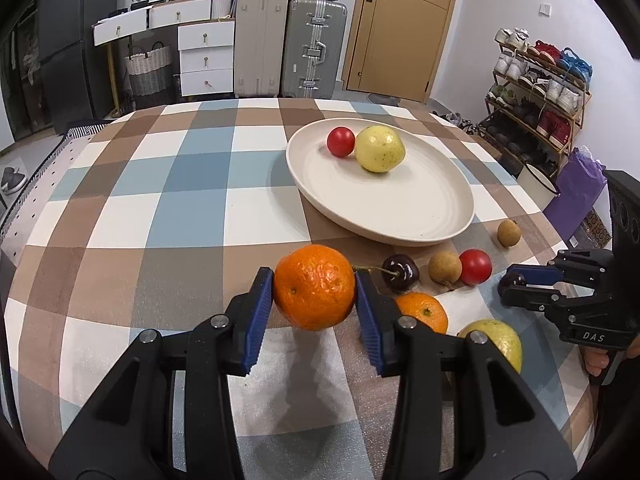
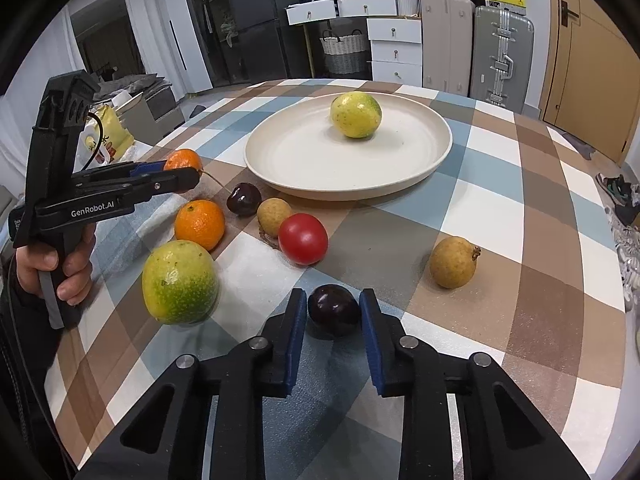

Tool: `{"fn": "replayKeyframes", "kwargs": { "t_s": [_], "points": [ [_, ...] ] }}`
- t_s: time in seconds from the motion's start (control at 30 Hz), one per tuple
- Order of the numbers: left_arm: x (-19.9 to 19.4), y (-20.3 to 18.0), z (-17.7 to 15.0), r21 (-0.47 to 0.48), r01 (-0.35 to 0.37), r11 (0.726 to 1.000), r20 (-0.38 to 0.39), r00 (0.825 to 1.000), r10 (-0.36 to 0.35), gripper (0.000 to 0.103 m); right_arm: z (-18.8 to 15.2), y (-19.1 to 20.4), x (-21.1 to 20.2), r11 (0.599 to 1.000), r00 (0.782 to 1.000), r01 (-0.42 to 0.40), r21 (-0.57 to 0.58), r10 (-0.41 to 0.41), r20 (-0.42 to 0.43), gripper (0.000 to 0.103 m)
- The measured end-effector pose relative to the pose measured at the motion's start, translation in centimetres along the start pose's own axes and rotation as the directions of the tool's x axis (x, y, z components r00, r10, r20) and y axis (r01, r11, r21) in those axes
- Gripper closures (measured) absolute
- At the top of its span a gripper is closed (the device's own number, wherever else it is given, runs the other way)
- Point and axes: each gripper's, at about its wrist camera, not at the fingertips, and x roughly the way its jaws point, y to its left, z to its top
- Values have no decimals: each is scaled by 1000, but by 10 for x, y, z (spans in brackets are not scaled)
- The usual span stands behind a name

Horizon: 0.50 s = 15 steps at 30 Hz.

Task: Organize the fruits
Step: 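Grasp a mandarin orange with the left gripper while the right gripper grasps a dark plum, then carry the orange and plum in both grippers over the white plate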

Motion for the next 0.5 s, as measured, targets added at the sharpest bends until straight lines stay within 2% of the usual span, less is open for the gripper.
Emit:
{"fn": "replayKeyframes", "kwargs": {
  "t_s": [0.23,0.5],
  "points": [
    [-2,0,0,-6,1,1000,14,1000,-1,65,1,1,-3,1000,1000,-1,-7,2,19,76],
    [-12,1,1,-23,3,1000,54,999,-2,65,5,-4,-13,1000,997,11,19,-12,81,76]
  ]
}}
